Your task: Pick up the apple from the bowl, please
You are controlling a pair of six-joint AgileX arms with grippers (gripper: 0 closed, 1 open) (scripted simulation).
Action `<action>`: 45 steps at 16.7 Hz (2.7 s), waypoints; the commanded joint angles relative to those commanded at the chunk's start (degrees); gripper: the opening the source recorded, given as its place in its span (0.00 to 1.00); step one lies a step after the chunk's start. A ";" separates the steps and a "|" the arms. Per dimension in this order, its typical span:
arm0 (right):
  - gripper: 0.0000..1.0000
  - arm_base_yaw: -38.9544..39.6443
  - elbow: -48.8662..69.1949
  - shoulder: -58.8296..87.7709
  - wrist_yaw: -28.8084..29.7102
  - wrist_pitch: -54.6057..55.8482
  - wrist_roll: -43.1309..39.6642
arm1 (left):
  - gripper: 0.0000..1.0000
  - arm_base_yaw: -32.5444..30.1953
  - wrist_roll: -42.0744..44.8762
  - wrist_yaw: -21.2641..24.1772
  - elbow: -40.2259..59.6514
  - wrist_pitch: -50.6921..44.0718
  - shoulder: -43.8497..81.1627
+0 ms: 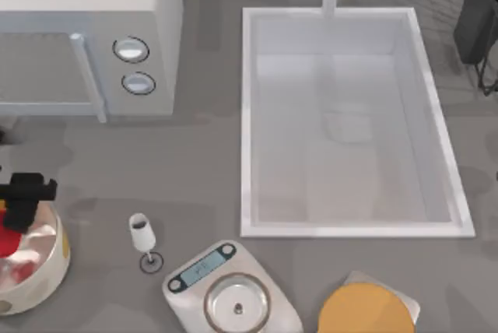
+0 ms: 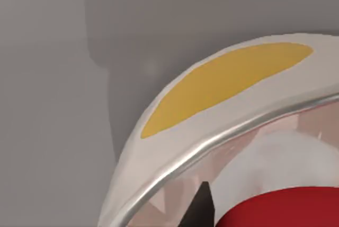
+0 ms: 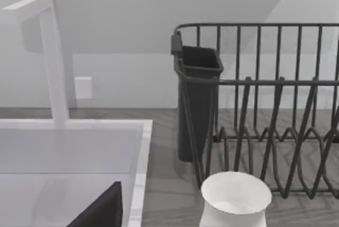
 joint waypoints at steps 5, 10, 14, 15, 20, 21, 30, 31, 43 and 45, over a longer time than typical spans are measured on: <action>1.00 0.00 0.00 0.00 0.00 0.00 0.00 | 0.00 -0.29 -0.29 -0.02 21.06 -23.02 -0.73; 1.00 0.00 0.00 0.00 0.00 0.00 0.00 | 0.00 -0.61 -0.66 -0.04 39.95 -43.59 -2.97; 1.00 0.00 0.00 0.00 0.00 0.00 0.00 | 0.00 -0.75 -0.83 -0.05 45.93 -49.63 -4.42; 1.00 0.00 0.00 0.00 0.00 0.00 0.00 | 0.00 -0.75 -0.83 -0.05 46.01 -49.71 -4.45; 1.00 0.00 0.00 0.00 0.00 0.00 0.00 | 0.00 -1.36 -1.58 -0.09 45.95 -49.16 -3.57; 1.00 0.00 0.00 0.00 0.00 0.00 0.00 | 0.00 -2.69 -2.91 -0.11 46.02 -48.51 -2.56; 1.00 0.00 0.00 0.00 0.00 0.00 0.00 | 0.00 -29.43 -30.28 -0.39 44.88 -34.42 12.99; 1.00 0.00 0.00 0.00 0.00 0.00 0.00 | 0.00 -31.43 -32.29 -0.42 44.60 -33.02 14.19; 1.00 0.00 0.00 0.00 0.00 0.00 0.00 | 0.00 -35.68 -33.66 0.67 39.92 -24.82 17.19; 1.00 0.00 0.00 0.00 0.00 0.00 0.00 | 0.00 -36.13 -33.25 1.15 36.67 -19.87 17.80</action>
